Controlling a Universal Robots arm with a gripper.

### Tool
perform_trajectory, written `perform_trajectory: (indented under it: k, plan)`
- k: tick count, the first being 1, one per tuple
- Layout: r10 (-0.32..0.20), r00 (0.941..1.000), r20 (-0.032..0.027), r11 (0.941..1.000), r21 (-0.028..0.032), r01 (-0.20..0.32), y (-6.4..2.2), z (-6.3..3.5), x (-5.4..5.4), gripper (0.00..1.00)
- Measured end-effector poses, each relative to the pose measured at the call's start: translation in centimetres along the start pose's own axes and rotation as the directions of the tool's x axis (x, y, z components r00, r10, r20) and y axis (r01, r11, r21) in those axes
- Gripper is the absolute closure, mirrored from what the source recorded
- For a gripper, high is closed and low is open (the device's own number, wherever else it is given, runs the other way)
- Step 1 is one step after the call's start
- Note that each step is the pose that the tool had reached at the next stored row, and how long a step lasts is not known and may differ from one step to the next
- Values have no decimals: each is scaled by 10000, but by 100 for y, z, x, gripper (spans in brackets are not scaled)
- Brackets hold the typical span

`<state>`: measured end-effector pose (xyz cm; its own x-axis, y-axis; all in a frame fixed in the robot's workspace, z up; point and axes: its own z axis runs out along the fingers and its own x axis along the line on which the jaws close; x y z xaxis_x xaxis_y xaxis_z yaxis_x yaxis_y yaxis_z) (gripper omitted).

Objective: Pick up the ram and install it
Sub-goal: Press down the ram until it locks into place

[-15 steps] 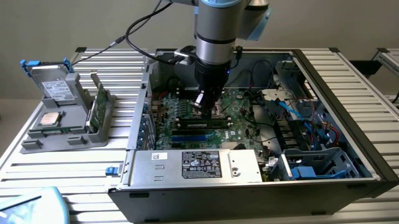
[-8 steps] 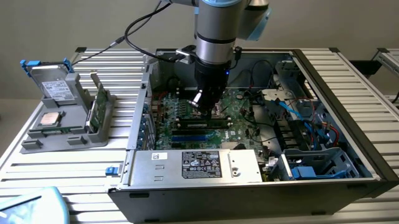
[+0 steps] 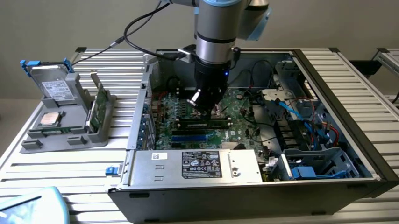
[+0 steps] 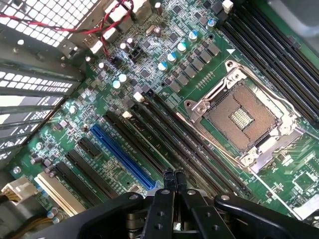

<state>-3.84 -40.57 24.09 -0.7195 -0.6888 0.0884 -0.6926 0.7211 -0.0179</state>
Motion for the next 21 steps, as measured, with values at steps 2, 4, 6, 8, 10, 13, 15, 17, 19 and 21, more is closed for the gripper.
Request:
perform_trajectory:
  k: [2,4,6,8,10,13,15,17,19,21]
  plan:
    - [251,9997,-17,9997,-9,-251,0,0,0,89]
    - [488,9988,-33,9988,-17,-488,0,0,0,89]
    - [721,9974,-53,9974,-20,-721,0,0,0,89]
    - [952,9954,-74,9955,-20,-953,0,0,0,89]
    - [1165,9931,-103,9932,-4,-1165,0,1,-1,89]
    - [1404,9899,-168,9901,100,-1403,0,-2,0,89]
    - [1550,9877,-205,9878,183,-1547,0,-4,0,89]
    - [1697,9853,-219,9852,274,-1691,0,-5,0,89]
    - [1840,9828,-177,9823,376,-1833,0,-6,1,89]
    - [1982,9802,-50,9792,465,-1977,1,-8,0,89]
